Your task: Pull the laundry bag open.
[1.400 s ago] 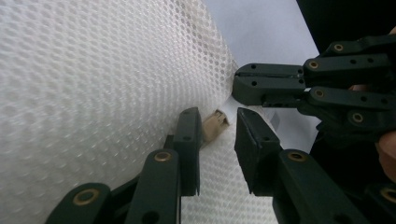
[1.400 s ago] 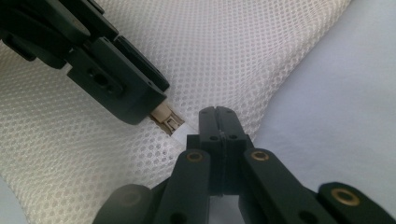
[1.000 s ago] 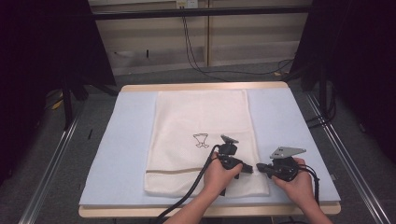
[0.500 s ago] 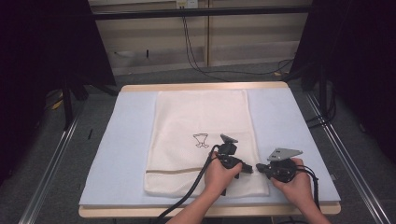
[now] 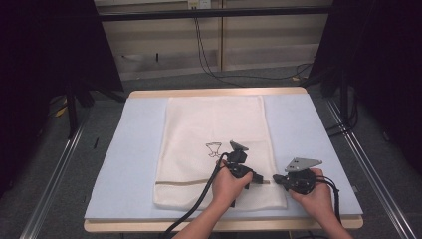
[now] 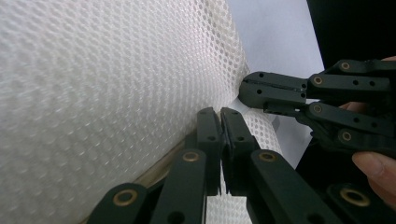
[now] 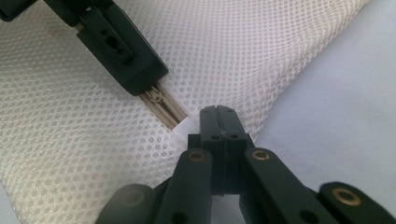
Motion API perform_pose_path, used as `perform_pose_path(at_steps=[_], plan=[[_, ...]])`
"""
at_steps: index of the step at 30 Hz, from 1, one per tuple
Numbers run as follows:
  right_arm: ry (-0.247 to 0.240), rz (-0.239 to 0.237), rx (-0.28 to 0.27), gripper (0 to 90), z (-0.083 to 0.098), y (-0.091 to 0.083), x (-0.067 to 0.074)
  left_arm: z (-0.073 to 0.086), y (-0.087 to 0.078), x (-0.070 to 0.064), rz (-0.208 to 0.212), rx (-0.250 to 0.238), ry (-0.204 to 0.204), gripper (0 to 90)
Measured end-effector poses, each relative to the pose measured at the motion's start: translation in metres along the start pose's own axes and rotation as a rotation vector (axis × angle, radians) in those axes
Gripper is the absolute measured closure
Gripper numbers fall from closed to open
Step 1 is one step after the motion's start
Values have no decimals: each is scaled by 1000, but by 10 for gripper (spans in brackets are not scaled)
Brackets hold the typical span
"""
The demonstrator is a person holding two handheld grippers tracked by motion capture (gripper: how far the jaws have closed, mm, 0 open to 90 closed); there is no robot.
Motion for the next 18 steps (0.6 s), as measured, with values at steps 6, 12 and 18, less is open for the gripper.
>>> perform_pose_path(at_steps=[6,12,18], plan=[[1,-1,-1,900,0,0,0,3,-10,6,2,2,-9,875],[0,-1,-2,900,0,0,0,6,-19,11,8,5,-25,875],[5,-7,-1,900,0,0,-1,9,-30,17,8,15,-39,875]])
Point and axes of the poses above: each handheld gripper's, and its own axes: y roughly forward along the jaws, z roughly out of its underside, x roughly to its left, the point moved 3 cm from there along y, roughly forward along the jaws, and after that the axes turned 15 degrees about y, right-handed, at the moved point
